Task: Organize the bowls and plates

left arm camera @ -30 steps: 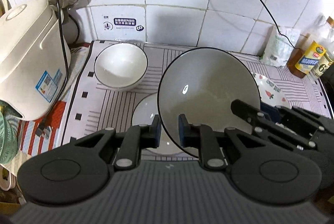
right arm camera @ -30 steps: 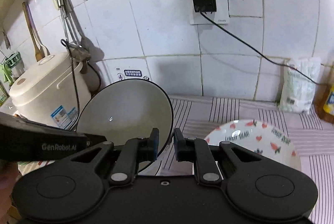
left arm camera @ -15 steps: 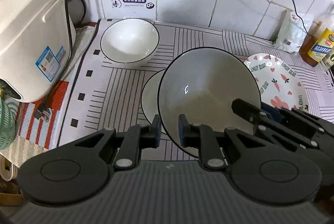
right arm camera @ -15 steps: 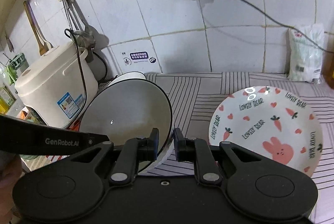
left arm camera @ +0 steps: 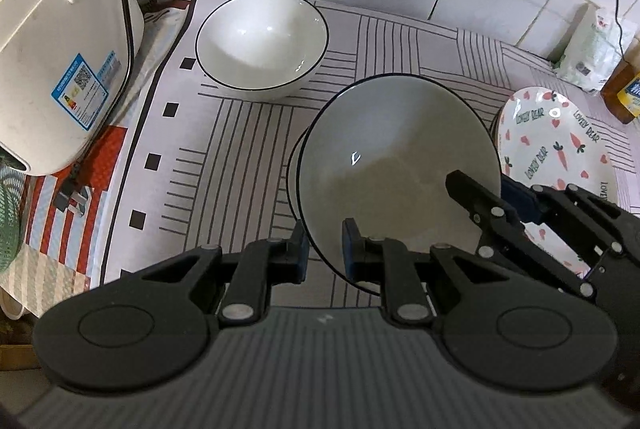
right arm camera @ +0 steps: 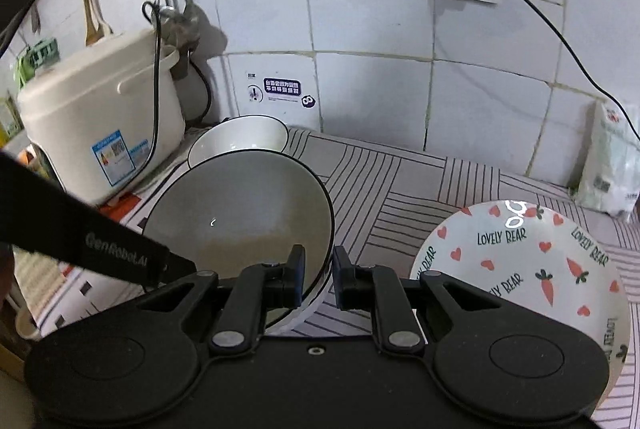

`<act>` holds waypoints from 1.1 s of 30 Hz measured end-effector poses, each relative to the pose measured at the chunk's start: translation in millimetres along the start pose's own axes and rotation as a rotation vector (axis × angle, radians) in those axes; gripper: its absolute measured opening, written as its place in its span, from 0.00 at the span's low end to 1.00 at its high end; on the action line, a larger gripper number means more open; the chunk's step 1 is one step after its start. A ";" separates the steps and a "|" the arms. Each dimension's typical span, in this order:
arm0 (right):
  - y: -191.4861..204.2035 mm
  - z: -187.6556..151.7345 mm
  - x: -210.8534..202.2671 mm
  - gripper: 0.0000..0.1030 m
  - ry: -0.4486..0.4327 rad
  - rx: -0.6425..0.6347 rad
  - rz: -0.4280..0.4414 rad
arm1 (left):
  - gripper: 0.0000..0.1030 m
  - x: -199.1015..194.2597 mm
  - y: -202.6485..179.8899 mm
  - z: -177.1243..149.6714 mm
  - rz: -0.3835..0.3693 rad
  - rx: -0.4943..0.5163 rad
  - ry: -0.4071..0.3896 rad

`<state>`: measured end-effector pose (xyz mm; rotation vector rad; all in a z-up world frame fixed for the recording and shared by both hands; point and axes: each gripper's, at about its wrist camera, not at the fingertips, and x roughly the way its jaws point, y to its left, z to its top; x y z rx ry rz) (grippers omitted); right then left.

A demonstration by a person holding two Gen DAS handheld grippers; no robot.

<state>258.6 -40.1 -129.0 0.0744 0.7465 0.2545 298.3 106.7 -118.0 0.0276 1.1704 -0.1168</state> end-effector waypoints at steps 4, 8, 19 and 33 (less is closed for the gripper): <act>6.1 0.6 8.4 0.17 0.003 -0.078 -0.022 | 0.17 11.6 -0.7 7.5 0.007 -0.011 0.051; 11.1 2.1 20.2 0.18 0.034 -0.128 -0.036 | 0.19 14.3 -1.1 11.7 0.022 0.008 0.043; 14.1 18.6 4.5 0.38 0.050 -0.179 0.003 | 0.31 -14.3 12.7 11.0 -0.022 0.001 -0.015; 19.7 68.7 -9.9 0.87 0.079 -0.268 0.187 | 0.58 -55.5 40.7 11.3 0.058 -0.033 -0.094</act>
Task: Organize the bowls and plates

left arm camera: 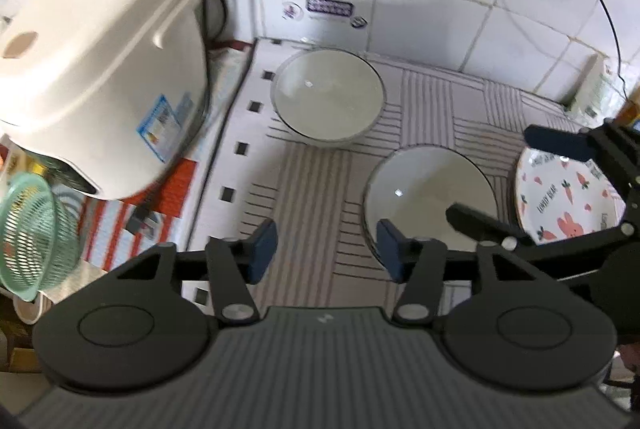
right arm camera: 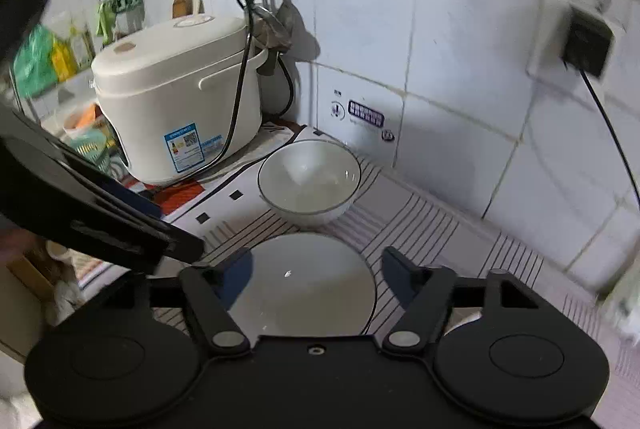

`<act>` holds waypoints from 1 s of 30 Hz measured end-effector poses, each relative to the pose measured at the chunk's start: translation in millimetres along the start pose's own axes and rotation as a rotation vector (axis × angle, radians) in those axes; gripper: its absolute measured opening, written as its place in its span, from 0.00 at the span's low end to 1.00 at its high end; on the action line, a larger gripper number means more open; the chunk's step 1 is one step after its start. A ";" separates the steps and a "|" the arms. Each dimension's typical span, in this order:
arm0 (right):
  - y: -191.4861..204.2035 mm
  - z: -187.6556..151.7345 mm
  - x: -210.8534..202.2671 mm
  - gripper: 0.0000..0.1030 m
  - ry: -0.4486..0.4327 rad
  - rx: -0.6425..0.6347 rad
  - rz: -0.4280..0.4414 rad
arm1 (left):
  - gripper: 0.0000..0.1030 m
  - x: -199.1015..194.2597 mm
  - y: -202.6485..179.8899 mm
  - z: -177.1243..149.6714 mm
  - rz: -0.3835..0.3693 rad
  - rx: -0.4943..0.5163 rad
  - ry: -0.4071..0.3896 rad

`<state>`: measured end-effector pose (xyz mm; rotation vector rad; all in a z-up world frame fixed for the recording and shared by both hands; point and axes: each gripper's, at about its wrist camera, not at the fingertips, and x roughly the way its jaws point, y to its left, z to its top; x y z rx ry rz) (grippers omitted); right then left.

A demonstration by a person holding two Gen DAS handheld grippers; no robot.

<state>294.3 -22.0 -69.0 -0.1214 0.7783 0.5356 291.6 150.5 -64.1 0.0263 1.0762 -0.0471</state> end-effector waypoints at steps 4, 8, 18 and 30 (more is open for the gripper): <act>0.0 15.0 15.3 0.91 -0.007 -0.051 0.006 | 0.64 1.9 10.0 12.2 0.029 -0.016 -0.021; -7.6 27.8 41.9 0.91 0.011 -0.042 0.056 | 0.70 18.5 22.2 27.7 0.025 -0.050 -0.019; -43.6 38.5 113.7 0.91 0.104 0.132 0.076 | 0.73 79.3 58.2 54.6 -0.012 -0.219 0.023; -66.0 44.6 165.7 0.63 0.178 0.361 0.062 | 0.72 137.8 65.6 60.8 -0.060 -0.330 0.020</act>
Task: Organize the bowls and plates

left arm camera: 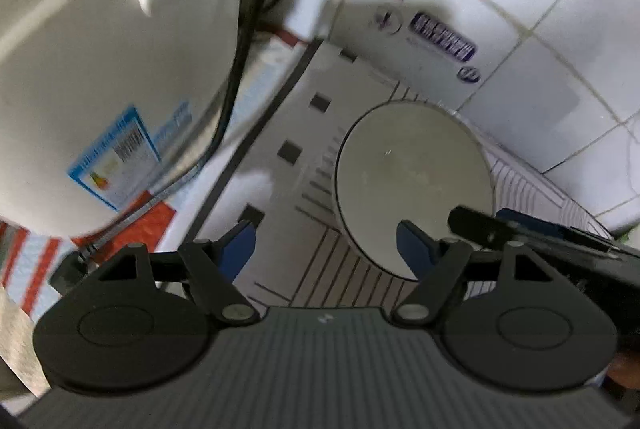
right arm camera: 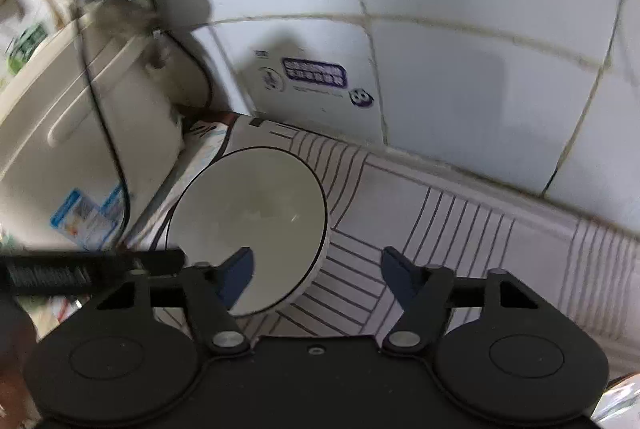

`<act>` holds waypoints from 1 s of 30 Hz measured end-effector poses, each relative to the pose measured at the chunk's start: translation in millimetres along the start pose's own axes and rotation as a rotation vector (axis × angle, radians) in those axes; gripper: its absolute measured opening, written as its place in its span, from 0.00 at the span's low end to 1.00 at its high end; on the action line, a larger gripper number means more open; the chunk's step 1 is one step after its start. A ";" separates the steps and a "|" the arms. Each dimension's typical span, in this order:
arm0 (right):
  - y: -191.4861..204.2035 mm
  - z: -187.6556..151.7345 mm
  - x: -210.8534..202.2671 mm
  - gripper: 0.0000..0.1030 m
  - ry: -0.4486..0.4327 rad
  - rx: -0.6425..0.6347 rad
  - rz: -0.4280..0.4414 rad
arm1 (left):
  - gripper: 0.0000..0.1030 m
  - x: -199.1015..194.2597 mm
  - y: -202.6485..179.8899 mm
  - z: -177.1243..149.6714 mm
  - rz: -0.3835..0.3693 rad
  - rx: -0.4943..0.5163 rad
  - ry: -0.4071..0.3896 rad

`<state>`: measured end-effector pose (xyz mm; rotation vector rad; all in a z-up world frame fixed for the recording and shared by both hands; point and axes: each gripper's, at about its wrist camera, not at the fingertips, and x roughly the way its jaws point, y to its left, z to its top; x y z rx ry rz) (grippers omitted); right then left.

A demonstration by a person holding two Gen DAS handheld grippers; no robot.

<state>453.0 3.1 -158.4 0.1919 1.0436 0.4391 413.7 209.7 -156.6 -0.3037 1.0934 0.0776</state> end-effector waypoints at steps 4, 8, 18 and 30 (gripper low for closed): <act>-7.4 2.0 11.0 0.56 0.028 0.080 0.002 | 0.58 11.7 1.3 -2.9 -0.045 -0.017 0.010; -10.3 0.8 17.8 0.33 0.059 0.116 0.038 | 0.32 18.5 -0.7 -5.9 -0.101 -0.037 0.036; -1.4 -5.4 -0.9 0.18 0.036 0.105 0.031 | 0.20 -12.6 -15.1 -14.9 -0.134 0.043 0.008; 16.0 -34.8 -102.3 0.18 -0.100 0.121 0.023 | 0.20 -101.1 -44.8 -45.5 -0.146 0.202 -0.006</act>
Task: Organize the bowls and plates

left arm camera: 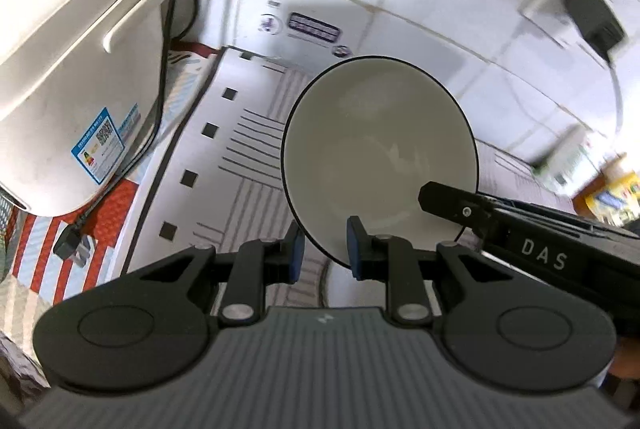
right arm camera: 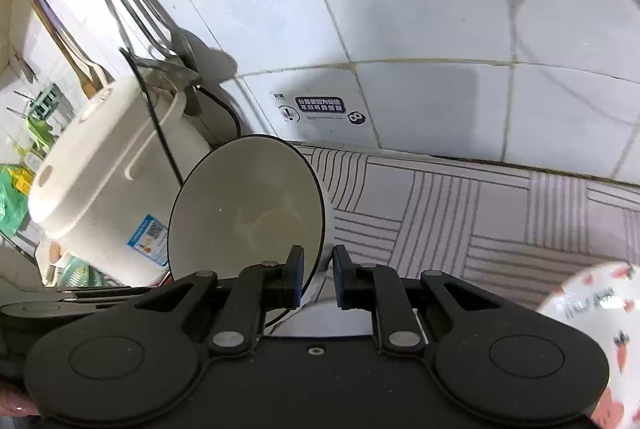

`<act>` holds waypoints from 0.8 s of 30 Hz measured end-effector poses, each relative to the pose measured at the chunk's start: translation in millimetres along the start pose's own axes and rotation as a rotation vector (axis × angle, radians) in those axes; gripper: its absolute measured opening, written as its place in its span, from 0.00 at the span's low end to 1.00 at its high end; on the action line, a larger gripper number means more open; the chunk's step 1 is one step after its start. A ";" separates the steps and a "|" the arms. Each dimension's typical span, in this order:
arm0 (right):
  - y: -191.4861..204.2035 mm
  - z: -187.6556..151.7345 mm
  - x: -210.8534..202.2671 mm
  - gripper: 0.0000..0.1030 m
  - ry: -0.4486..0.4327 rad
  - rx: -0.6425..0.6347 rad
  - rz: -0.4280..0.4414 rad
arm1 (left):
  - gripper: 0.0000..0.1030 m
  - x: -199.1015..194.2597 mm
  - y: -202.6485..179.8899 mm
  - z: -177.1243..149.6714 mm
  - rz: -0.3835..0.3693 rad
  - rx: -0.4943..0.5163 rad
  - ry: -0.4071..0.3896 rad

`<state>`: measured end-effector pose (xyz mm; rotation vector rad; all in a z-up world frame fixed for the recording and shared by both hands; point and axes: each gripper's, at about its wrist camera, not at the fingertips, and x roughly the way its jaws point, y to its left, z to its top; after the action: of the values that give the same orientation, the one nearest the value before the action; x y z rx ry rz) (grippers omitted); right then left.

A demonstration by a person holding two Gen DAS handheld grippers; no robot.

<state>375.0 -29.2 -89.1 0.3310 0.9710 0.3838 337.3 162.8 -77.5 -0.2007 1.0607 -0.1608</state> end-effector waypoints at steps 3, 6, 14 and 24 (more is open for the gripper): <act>-1.5 -11.2 -22.4 0.19 -0.009 0.012 -0.015 | 0.20 -9.7 -8.7 -7.9 -0.025 0.019 0.020; -4.0 -22.9 -42.0 0.19 -0.023 0.033 -0.028 | 0.20 -17.1 -17.2 -18.5 -0.035 0.043 0.043; -10.5 -52.7 -58.6 0.19 -0.018 0.063 -0.058 | 0.20 -8.2 -27.5 -38.3 -0.015 0.064 0.115; -13.9 -70.3 -48.8 0.19 0.016 0.049 -0.091 | 0.20 5.6 -33.1 -47.6 0.030 0.075 0.160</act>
<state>293.1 -56.7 -96.4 0.3272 1.0088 0.2802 297.1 125.4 -96.8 -0.1057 1.2143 -0.1916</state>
